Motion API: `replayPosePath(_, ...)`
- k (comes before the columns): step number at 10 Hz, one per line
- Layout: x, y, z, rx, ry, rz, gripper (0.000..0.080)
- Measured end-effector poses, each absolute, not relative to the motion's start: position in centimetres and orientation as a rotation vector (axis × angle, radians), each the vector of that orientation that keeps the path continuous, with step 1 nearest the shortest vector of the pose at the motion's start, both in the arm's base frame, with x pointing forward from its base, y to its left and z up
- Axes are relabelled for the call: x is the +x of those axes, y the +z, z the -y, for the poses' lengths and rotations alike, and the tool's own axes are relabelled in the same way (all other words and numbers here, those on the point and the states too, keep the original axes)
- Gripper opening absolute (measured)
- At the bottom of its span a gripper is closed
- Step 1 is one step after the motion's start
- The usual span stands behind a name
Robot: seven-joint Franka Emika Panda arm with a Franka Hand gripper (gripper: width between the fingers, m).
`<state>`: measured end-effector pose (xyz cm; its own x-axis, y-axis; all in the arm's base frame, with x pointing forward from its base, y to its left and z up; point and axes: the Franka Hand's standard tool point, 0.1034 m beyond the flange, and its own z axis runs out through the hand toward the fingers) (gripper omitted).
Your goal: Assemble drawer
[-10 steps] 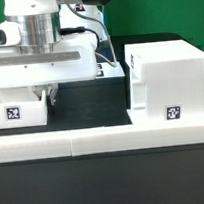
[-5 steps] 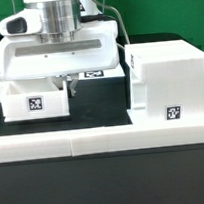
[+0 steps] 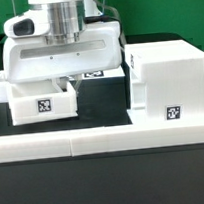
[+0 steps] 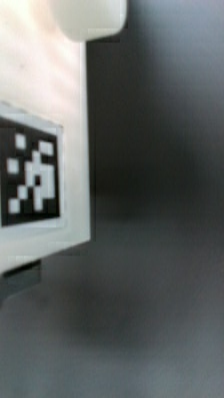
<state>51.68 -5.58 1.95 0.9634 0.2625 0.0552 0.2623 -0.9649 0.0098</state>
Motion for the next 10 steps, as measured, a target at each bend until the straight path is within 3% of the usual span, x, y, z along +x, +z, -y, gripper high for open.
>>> replayPosePath(10,52.00,1.83,5.03,2.703,0.042,-1.493,0.0042)
